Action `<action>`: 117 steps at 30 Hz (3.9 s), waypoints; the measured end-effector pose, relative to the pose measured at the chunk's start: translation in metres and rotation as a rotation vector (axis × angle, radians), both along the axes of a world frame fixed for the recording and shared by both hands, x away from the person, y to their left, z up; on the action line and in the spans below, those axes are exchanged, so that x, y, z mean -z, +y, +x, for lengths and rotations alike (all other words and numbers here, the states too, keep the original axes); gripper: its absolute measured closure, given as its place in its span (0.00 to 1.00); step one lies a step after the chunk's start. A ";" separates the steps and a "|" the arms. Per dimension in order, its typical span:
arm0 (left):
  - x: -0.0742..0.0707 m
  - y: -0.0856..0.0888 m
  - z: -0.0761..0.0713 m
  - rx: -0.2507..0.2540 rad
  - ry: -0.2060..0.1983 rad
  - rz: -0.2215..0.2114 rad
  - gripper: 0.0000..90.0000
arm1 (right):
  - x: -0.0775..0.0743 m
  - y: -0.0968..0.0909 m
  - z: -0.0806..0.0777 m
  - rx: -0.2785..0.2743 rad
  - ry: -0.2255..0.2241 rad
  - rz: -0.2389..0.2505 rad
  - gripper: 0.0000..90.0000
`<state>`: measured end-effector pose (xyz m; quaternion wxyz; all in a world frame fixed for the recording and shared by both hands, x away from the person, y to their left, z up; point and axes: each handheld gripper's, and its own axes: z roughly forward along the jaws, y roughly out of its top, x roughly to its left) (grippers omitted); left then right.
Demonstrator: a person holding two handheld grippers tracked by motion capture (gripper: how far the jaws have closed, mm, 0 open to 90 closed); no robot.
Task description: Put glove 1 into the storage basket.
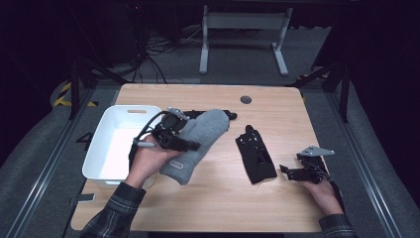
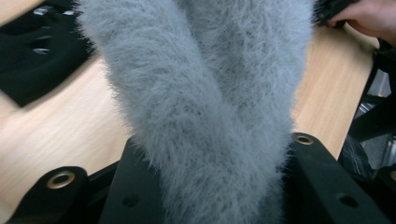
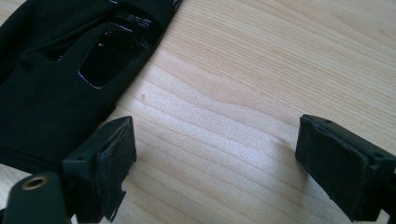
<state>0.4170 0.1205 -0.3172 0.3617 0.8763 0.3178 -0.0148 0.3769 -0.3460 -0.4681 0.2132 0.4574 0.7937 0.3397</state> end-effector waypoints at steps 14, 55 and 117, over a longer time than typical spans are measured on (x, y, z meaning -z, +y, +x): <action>-0.013 0.076 0.011 -0.167 0.013 -0.014 0.71 | 0.000 0.000 0.000 0.000 0.000 0.000 0.14; 0.108 0.166 0.055 -0.378 0.248 0.102 0.55 | 0.000 0.000 0.000 0.004 -0.001 -0.001 0.15; 0.096 -0.025 -0.045 -0.044 -0.128 0.016 0.17 | 0.000 0.000 -0.001 -0.006 -0.001 -0.004 0.14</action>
